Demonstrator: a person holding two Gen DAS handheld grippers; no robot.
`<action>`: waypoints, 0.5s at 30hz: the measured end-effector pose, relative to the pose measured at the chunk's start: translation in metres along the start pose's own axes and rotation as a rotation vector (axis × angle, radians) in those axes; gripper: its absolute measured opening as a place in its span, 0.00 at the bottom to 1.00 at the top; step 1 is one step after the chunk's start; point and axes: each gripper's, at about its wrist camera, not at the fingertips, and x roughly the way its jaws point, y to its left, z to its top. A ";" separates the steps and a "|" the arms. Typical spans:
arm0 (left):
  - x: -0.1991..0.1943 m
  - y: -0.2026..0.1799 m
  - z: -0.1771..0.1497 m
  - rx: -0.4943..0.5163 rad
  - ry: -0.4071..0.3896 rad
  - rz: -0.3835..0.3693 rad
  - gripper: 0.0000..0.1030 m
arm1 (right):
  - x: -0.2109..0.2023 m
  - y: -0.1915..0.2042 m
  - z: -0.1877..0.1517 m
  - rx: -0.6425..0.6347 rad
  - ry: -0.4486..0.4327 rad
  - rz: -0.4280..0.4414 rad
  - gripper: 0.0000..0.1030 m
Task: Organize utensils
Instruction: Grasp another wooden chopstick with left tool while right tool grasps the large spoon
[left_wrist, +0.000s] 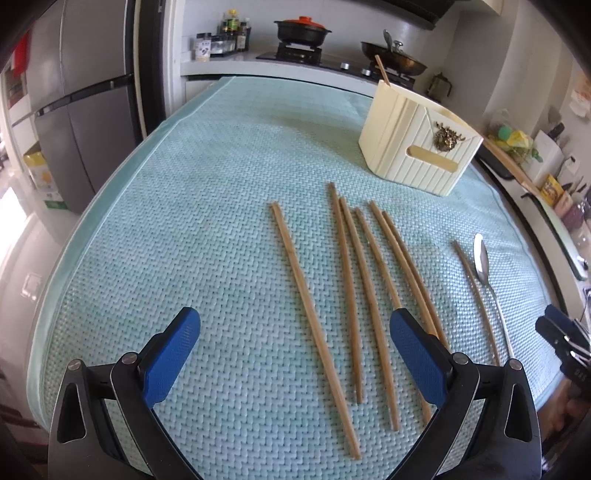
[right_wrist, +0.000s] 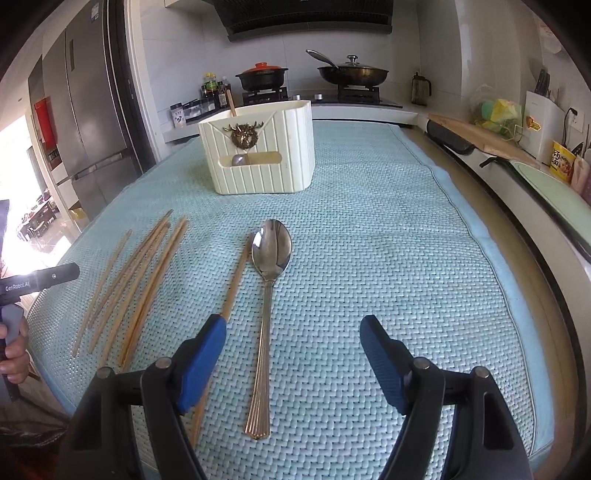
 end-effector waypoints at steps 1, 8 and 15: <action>0.004 0.002 0.004 -0.004 0.005 -0.002 0.99 | 0.001 0.001 0.001 -0.002 0.002 0.004 0.74; 0.044 0.008 0.032 -0.004 0.047 0.050 0.98 | 0.006 0.006 0.002 -0.018 0.028 0.011 0.74; 0.070 0.009 0.045 0.018 0.090 0.104 0.98 | 0.027 0.001 0.017 -0.016 0.053 0.023 0.74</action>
